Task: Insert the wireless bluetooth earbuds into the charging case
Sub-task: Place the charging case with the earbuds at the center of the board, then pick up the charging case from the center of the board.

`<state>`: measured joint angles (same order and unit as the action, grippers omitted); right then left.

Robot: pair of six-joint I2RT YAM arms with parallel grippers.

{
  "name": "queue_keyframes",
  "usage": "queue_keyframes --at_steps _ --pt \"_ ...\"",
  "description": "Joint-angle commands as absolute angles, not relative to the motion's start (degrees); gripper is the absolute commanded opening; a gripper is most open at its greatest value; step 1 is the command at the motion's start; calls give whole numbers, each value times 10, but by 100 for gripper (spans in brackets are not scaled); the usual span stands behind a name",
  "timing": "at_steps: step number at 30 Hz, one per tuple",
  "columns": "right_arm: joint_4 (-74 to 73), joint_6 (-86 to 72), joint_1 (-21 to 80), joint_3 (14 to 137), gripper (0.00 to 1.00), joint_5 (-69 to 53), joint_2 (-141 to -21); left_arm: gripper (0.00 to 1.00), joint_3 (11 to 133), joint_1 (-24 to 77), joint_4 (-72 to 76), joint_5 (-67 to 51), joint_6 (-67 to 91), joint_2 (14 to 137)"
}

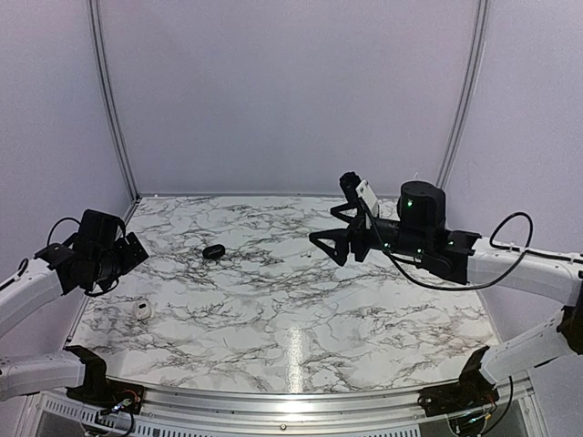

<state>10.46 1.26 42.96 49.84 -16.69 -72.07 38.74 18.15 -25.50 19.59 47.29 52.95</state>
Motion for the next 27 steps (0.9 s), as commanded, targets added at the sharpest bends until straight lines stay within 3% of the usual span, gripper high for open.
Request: queue_keyframes --at_steps 1,11,27 --pt "119 3 418 514 99 -197 -734 99 358 189 -324 220 509 526" --pt "102 3 417 528 99 -213 -751 99 337 216 -334 224 494 549" --pt "89 3 417 538 99 -212 -756 84 330 238 -339 266 532 628"
